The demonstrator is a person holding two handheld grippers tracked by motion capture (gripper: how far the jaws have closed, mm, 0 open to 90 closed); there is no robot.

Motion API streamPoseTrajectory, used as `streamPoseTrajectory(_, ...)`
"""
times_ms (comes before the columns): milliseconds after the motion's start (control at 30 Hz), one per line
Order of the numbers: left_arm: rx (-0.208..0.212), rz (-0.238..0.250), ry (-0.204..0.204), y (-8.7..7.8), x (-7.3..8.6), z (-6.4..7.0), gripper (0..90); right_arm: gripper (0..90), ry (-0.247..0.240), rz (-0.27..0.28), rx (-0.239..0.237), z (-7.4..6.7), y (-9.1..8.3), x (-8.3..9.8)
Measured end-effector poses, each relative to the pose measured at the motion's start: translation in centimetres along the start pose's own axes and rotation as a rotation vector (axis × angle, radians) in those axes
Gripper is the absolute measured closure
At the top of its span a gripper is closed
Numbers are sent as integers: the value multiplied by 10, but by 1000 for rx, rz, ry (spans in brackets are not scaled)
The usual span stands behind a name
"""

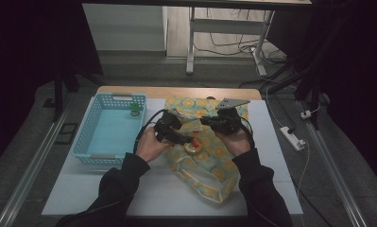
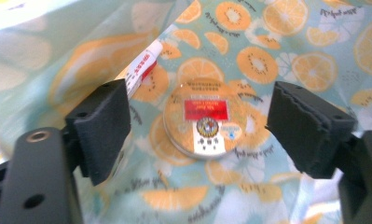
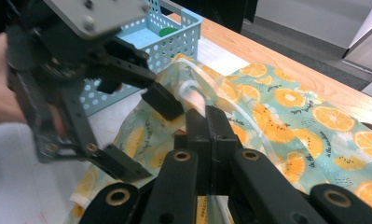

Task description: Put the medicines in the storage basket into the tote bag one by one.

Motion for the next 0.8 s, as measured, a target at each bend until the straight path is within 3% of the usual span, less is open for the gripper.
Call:
streamPoseTrajectory(500,-34,38,-36,-56,11,-20,3,900,-7,-2,-1,-1,-1,-1)
streamPoseTrajectory(800,-76,72,-67,-87,27,-43,0,900,-9,-4,-1,-2,0,0)
Point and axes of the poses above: each handheld gripper's, and its own axes: y roughly forward along the jaws, x roughly out of its underside, z roughly to its right, the point moved 8 cm from there along y, roughly forward along the jaws, and after that the axes turned 12 degrees about x, right-handed, at the moved point
